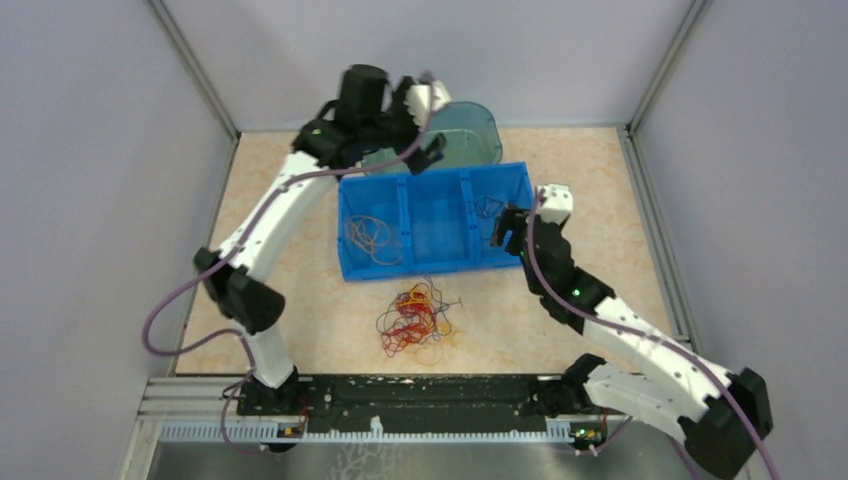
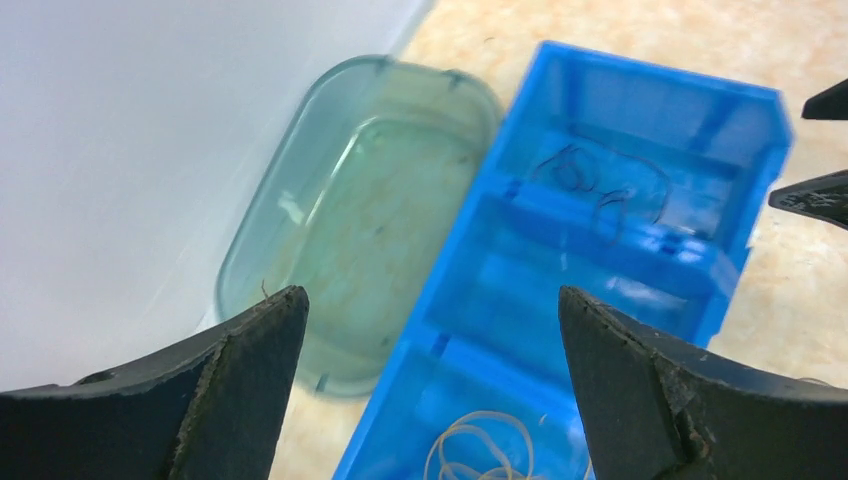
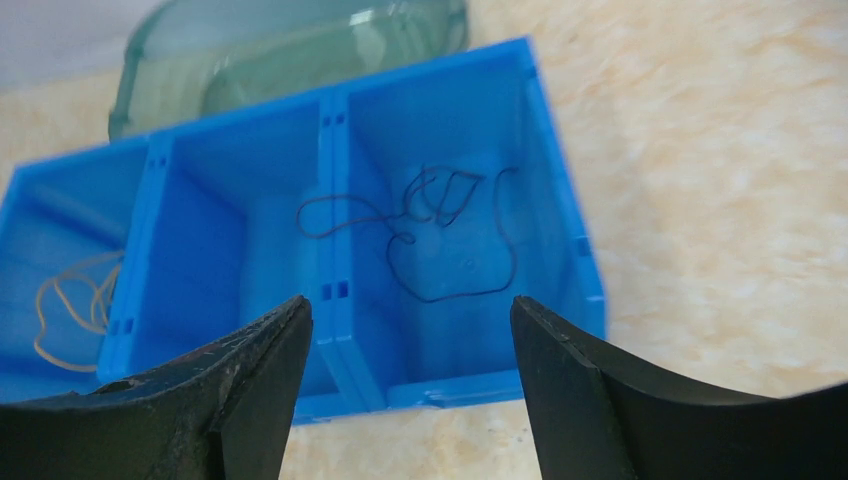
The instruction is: Untangle the cables
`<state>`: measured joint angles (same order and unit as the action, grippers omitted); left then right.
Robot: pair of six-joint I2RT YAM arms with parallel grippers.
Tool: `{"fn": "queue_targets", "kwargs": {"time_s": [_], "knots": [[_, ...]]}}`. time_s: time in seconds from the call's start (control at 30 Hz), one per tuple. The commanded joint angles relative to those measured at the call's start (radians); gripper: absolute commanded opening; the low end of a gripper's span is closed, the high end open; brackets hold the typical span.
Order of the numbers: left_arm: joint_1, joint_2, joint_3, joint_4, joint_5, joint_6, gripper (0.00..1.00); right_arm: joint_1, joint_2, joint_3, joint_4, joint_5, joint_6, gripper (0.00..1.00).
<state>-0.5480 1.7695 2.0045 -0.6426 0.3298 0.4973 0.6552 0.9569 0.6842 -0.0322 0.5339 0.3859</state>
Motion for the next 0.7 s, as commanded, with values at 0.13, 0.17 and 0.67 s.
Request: {"fn": "queue_targets", "kwargs": {"time_s": [0.13, 0.17, 0.67], "knots": [[0.154, -0.284, -0.375, -0.026, 0.133, -0.062, 1.0, -0.077, 0.342, 0.216, 0.179, -0.456, -0.225, 0.68], [0.155, -0.301, -0.394, -0.048, 0.134, -0.049, 1.0, -0.087, 0.376, 0.244, 0.172, -0.508, -0.263, 0.67], [0.191, -0.41, -0.582, -0.07, 0.128, -0.049, 1.0, -0.145, 0.637, 0.556, -0.141, -0.601, -0.597, 0.53]]}}
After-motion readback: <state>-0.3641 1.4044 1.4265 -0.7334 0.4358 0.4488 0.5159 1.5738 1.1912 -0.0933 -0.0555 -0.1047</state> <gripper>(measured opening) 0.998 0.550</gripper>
